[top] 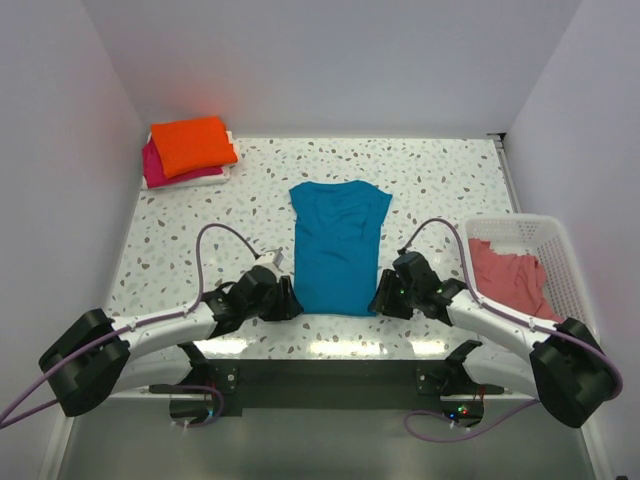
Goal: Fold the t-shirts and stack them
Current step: Fold the tshirt
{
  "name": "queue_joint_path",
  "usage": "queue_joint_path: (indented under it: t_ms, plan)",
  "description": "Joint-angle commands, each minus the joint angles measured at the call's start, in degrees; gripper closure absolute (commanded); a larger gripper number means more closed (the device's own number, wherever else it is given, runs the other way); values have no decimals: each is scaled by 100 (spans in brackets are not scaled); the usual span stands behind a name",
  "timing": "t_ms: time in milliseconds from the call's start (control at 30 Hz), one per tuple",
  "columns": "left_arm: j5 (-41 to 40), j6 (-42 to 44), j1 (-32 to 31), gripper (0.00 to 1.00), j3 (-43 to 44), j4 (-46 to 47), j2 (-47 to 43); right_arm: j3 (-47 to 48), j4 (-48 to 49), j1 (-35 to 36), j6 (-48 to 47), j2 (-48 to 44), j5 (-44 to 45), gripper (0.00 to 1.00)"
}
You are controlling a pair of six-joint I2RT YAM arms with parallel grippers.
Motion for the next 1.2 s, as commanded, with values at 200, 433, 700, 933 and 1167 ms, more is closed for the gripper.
queue_joint_path:
  t_ms: [200,433,700,933,1167]
  plan:
    - [-4,5,40,48,-296,5,340,-377,571,117,379,37,-124,52]
    - [5,14,31,53,-419,249,516,-420,809,319,502,371,-36,60]
    - [110,146,-57,88,-463,480,763,-517,503,328,423,161,139,93]
    - [58,93,-347,100,-349,-55,176,-342,-104,468,-25,-234,113,100]
    - [-469,-319,-1242,100,-252,-1198,-1125,-148,-886,1661,45,-1156,754,100]
